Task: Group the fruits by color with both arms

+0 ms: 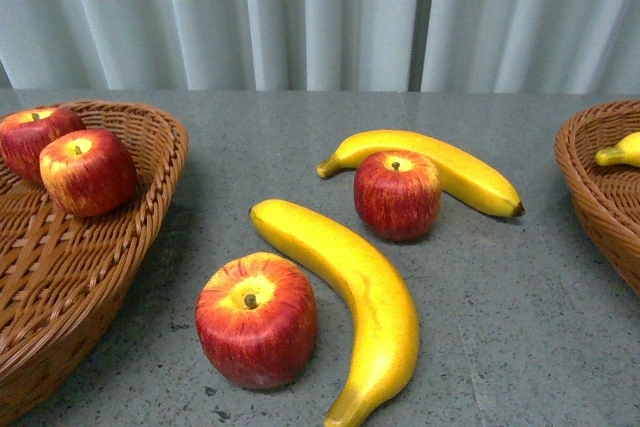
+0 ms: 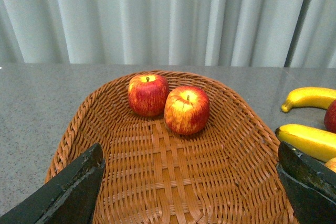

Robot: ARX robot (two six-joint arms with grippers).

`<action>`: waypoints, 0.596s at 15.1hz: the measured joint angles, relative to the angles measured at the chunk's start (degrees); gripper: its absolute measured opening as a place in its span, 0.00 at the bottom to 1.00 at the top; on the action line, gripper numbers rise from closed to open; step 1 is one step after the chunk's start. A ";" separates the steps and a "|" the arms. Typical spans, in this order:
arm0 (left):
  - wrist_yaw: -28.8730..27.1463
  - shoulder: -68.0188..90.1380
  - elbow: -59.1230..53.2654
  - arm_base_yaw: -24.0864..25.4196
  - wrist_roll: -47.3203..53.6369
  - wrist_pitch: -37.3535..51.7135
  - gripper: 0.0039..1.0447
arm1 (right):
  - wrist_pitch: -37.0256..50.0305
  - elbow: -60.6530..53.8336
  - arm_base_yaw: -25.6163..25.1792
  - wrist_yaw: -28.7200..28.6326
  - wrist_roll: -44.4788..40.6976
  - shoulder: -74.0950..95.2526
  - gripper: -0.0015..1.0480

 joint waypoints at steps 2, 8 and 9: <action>-14.53 5.97 3.50 -5.86 -3.58 -8.55 0.94 | -0.02 0.00 0.00 0.07 0.07 0.00 0.94; -6.62 47.63 24.09 1.51 6.62 27.78 0.94 | -0.02 0.00 0.00 0.02 -0.02 0.00 0.94; -3.48 54.12 28.63 -2.38 8.37 27.78 0.94 | 0.07 0.00 0.00 0.02 0.00 0.00 0.94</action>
